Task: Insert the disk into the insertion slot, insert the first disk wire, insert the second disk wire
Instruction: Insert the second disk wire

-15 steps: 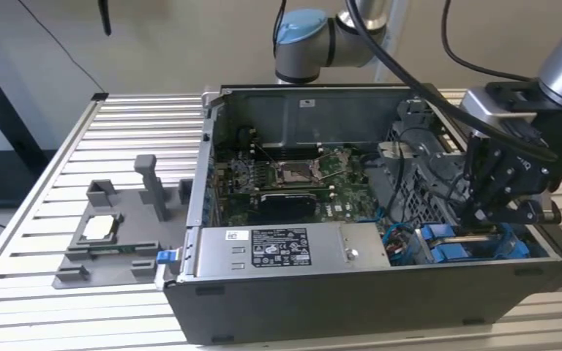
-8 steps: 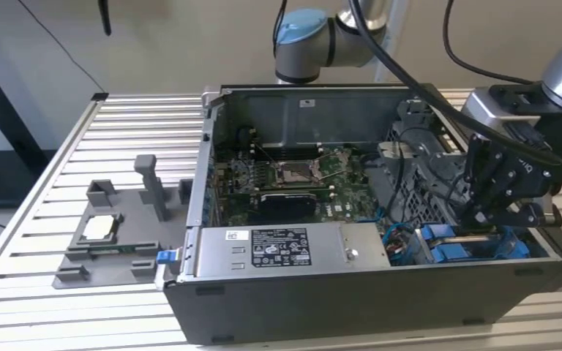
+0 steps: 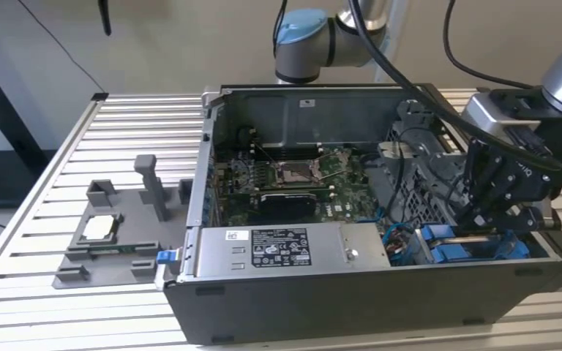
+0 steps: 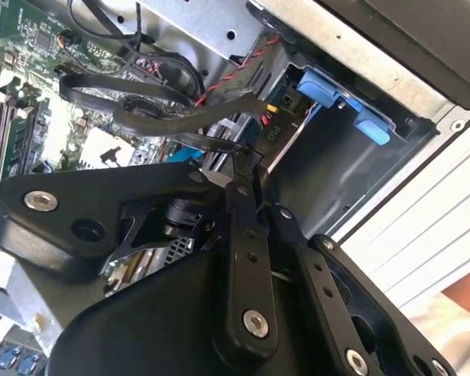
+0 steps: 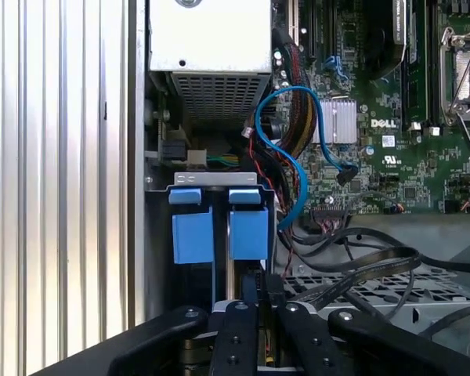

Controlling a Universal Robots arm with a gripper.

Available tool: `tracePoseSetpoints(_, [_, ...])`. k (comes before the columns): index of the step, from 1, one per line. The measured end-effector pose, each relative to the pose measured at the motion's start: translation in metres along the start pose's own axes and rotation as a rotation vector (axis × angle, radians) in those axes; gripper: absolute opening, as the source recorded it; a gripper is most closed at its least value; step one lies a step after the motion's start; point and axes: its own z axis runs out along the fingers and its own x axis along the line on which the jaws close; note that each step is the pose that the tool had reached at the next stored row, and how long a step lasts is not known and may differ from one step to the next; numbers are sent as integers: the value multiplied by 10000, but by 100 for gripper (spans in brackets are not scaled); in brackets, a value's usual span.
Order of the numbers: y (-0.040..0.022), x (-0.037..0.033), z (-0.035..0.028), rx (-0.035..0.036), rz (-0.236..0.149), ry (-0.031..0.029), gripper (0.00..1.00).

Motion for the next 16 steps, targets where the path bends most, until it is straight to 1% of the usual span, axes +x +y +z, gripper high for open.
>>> tracePoseSetpoints(9, [-9, 14, 10, 0, -1, -22, 16])
tracePoseSetpoints(10, [-9, 15, 12, 1, -2, -23, 17])
tracePoseSetpoints(12, [-10, 16, 13, -1, -2, -28, 17])
tracePoseSetpoints(13, [-10, 16, 12, -1, -2, -28, 24])
tracePoseSetpoints(14, [-10, 17, 12, -1, -3, -30, 24])
tracePoseSetpoints(15, [-10, 19, 12, -2, -4, -41, 24])
tracePoseSetpoints(16, [-10, 23, 11, -3, -7, -72, 24])
